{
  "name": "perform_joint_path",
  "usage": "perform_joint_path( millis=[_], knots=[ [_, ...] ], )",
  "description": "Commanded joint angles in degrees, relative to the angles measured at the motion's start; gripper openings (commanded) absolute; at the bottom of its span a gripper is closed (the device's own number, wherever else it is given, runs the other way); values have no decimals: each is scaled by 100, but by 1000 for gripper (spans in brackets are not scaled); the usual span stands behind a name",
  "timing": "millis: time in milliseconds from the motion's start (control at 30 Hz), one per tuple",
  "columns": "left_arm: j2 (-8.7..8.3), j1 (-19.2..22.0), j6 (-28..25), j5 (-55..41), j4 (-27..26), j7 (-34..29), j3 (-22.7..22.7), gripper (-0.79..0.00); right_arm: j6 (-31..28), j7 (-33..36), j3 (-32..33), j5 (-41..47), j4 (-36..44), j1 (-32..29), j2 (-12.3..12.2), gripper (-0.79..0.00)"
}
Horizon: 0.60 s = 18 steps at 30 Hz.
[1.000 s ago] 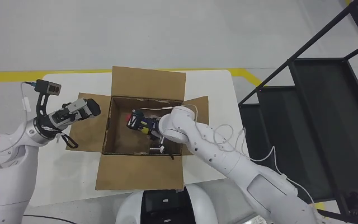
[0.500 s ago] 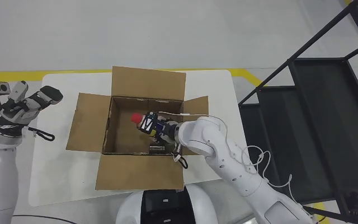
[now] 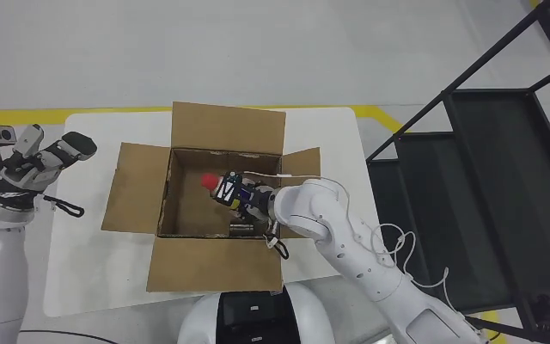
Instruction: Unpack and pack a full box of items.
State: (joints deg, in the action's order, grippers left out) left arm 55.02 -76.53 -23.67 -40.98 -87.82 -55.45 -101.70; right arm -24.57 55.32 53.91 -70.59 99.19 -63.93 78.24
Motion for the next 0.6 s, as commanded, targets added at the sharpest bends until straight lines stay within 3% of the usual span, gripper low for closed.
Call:
perform_joint_path(
  millis=[0, 500, 567],
  knots=[
    [0, 0, 0, 0, 0, 0, 0, 0, 0, 0, 0, 0, 0, 0, 0, -785],
    [0, 0, 0, 0, 0, 0, 0, 0, 0, 0, 0, 0, 0, 0, 0, -785],
    [0, 0, 0, 0, 0, 0, 0, 0, -119, -317, 126, 322, 50, -72, -16, -785]
  ],
)
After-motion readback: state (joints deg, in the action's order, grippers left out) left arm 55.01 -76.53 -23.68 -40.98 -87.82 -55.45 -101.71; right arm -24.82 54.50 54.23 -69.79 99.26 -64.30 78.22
